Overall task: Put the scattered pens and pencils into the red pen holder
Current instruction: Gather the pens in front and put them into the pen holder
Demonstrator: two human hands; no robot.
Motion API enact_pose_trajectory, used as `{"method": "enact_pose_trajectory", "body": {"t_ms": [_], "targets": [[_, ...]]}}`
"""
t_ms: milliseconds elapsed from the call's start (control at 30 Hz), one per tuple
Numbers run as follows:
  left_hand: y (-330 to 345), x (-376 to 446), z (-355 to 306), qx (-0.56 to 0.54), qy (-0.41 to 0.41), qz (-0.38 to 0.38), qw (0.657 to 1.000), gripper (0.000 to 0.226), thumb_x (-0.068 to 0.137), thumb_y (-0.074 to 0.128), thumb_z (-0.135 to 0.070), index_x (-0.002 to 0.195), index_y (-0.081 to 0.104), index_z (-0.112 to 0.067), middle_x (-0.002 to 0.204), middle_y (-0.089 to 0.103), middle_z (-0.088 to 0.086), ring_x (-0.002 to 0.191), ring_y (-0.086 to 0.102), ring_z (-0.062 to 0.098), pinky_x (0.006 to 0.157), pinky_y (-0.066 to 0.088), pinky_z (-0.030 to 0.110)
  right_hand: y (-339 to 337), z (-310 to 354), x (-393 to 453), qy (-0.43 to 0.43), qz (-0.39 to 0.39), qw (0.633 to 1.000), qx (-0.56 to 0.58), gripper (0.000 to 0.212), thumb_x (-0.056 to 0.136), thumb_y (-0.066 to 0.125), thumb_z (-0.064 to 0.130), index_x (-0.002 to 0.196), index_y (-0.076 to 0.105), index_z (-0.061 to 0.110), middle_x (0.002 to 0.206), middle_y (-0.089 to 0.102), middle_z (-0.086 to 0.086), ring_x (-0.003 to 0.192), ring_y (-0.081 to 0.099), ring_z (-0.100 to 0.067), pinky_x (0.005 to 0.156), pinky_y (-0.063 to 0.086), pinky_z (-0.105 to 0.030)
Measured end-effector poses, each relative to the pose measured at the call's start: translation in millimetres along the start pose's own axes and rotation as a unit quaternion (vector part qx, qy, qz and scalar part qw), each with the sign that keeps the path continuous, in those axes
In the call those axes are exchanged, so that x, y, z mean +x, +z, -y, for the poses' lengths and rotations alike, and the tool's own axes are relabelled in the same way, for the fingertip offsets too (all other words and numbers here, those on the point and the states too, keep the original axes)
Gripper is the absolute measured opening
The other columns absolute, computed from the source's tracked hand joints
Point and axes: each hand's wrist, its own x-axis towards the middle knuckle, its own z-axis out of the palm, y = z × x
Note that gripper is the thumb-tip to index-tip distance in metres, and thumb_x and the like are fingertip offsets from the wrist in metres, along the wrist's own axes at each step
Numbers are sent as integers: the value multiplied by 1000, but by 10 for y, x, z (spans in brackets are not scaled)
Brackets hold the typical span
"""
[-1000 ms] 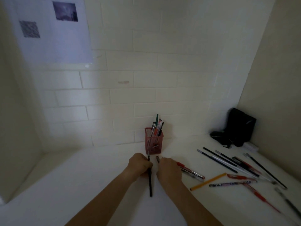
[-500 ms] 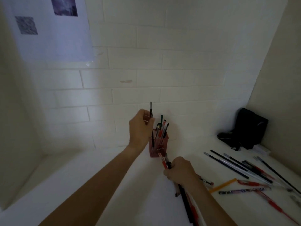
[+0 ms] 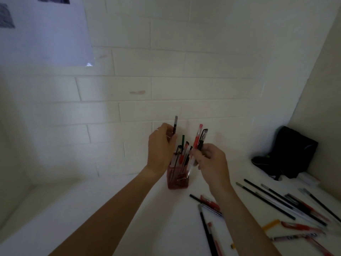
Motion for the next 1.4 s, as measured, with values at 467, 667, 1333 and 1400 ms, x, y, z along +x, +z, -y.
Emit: {"method": "enact_pose_trajectory", "body": {"t_ms": [467, 667, 1333, 1400], "targets": [[147, -208, 404, 90, -52, 120, 987, 13, 87, 67, -14, 98, 71, -9, 89, 66, 6, 85, 59, 21, 73, 50, 33, 560, -232, 120, -86, -87, 984, -128, 9, 92, 67, 24, 96, 67, 16, 83, 71, 9, 67, 63, 0, 57, 44, -4], [170, -245, 419, 76, -76, 124, 987, 32, 79, 52, 4, 103, 69, -9, 91, 63, 10, 88, 54, 20, 68, 38, 22, 714, -457, 34, -160, -71, 932, -318, 22, 96, 60, 20, 115, 64, 9, 108, 62, -5, 95, 60, -20, 78, 54, -29], [254, -1181, 310, 193, 6, 97, 976, 61, 101, 38, -30, 155, 23, -6, 157, 26, 20, 145, 27, 35, 115, 32, 47, -401, -880, -447, -75, 52, 923, -375, 15, 92, 66, 19, 78, 60, 19, 74, 61, 4, 64, 56, -8, 57, 49, -24], [284, -1297, 255, 205, 24, 106, 973, 67, 98, 43, -28, 157, 19, -6, 160, 20, 22, 148, 23, 37, 116, 31, 50, -470, -880, -554, -27, 93, 917, -386, 21, 92, 68, 26, 74, 59, 19, 67, 59, 6, 59, 55, -7, 55, 50, -24]]}}
